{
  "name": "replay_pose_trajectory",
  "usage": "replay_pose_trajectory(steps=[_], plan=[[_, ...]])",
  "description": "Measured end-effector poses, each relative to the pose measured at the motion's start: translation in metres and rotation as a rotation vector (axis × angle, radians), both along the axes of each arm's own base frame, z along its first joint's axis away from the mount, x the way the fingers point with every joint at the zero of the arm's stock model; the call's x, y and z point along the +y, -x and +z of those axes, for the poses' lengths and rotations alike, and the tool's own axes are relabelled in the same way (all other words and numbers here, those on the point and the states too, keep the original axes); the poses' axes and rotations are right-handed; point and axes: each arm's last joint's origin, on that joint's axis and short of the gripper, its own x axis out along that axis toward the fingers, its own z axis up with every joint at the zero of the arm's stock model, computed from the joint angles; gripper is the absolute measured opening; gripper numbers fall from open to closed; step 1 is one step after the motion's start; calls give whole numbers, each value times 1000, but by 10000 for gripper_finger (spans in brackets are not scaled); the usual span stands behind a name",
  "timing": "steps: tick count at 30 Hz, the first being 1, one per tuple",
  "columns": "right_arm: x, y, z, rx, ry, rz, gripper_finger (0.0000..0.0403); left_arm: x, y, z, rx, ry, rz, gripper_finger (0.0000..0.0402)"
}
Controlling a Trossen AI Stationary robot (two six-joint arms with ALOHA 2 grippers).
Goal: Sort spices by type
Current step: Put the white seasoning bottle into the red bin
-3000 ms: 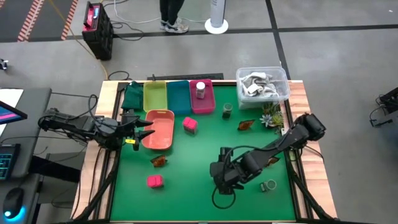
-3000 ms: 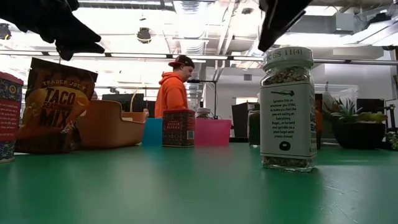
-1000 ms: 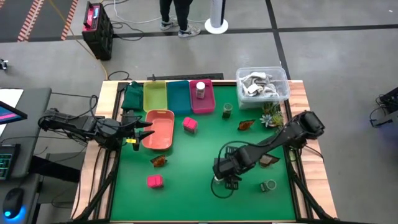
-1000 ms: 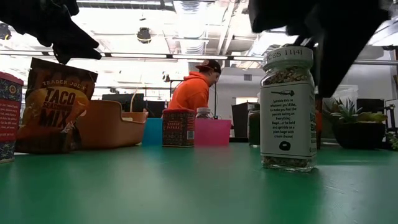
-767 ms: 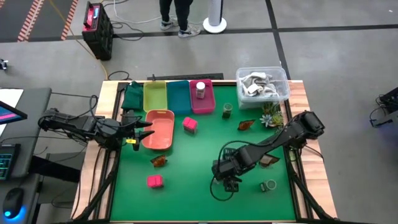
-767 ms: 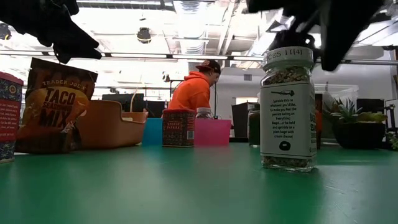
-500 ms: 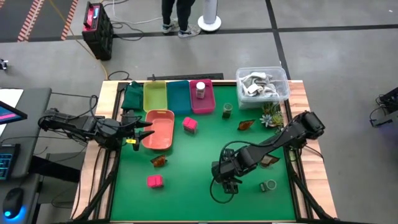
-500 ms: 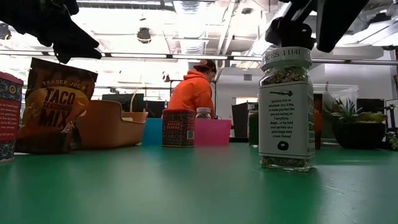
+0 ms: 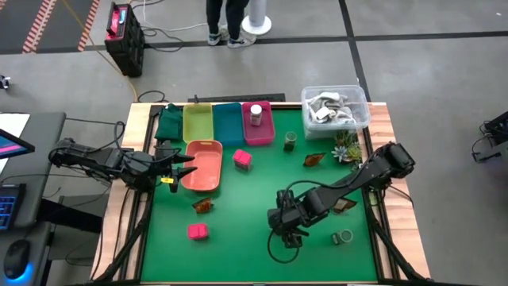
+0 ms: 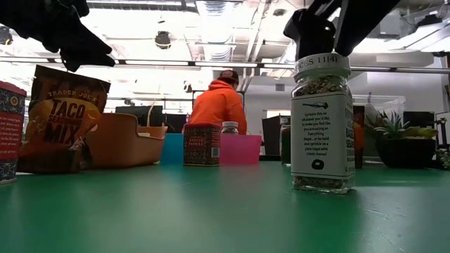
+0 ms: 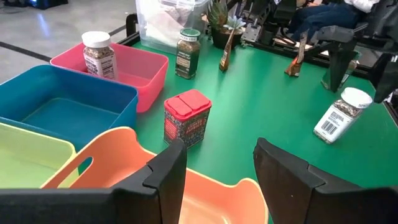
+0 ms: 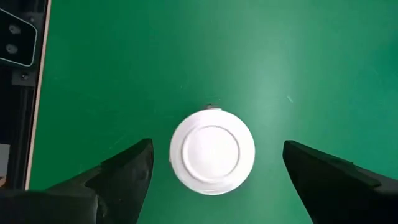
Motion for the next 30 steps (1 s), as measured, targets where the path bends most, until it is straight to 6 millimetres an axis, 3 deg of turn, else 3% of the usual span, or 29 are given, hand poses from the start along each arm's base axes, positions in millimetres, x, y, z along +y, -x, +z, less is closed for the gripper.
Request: replay_pose_trajectory(steps=[10,15,28,30], plan=[[0,-9,-21,49,49,69,370,0,0,0,4,0,0,176],[0,-11,-21,43,39,77,352,0,0,-1,4,0,0,176],[-5,-15,-20,24,40,109,232,0,0,-1,5,0,0,176],[-8,-17,-20,24,40,99,229,0,0,-1,5,0,0,176]])
